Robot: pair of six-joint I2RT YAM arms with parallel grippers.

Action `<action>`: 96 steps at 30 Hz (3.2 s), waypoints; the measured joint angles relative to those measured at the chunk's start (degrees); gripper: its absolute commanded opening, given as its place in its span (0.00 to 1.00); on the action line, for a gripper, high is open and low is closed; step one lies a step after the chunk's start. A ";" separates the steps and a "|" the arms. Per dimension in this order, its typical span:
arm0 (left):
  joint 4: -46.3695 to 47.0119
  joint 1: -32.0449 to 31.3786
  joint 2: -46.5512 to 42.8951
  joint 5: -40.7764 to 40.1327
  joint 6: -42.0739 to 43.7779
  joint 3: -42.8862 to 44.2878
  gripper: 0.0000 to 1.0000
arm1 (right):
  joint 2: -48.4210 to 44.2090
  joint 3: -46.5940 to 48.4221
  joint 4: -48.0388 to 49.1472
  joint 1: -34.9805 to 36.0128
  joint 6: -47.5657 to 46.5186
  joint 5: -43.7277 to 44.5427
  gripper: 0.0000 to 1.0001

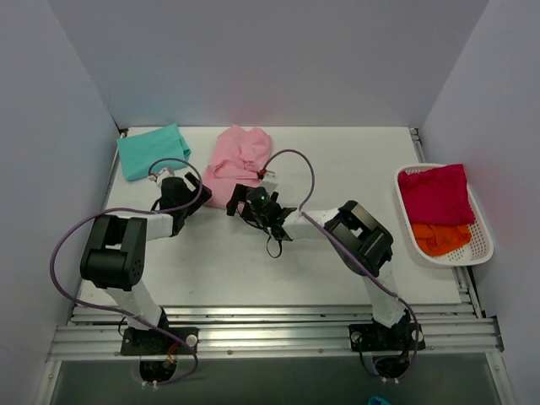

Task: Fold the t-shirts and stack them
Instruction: Fold the tshirt

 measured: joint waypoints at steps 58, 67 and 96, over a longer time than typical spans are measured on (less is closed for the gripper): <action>-43.15 -17.38 -60.17 -7.56 -7.96 -9.92 0.02 | -49.75 -22.67 -29.05 16.46 1.68 18.32 0.00; -47.60 -17.66 -61.33 -5.84 -7.72 -5.70 0.02 | -53.16 -22.69 -32.06 17.88 3.45 18.25 0.00; -39.19 -15.39 -32.85 -5.55 -4.46 5.18 0.08 | -39.06 -12.90 -34.97 7.43 0.63 15.87 0.00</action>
